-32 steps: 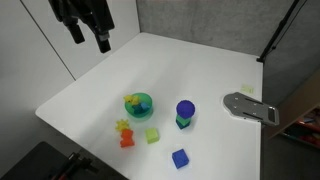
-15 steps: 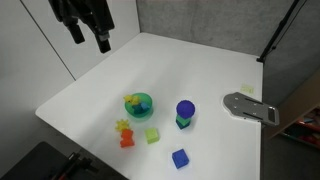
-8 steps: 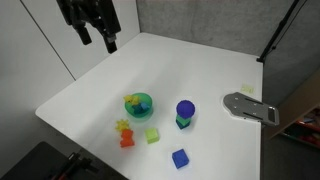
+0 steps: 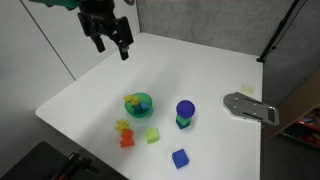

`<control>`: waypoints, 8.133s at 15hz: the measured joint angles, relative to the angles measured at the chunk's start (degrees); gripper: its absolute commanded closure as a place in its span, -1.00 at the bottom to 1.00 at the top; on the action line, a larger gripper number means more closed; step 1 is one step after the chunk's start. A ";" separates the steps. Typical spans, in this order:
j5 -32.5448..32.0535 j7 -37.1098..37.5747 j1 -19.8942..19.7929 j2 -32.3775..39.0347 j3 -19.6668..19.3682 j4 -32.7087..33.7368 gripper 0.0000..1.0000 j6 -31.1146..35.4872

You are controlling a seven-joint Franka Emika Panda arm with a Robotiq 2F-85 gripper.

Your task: Pick up the yellow toy from the table and put it on the lime green block

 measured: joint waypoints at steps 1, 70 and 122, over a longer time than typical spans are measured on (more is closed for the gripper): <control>0.00 0.01 0.11 1.17 0.06 0.08 -1.00 0.91; 8.24 -9.77 0.91 51.52 5.94 -2.47 -1.00 39.80; -0.82 -9.77 -6.13 38.34 -7.85 -5.86 0.66 33.54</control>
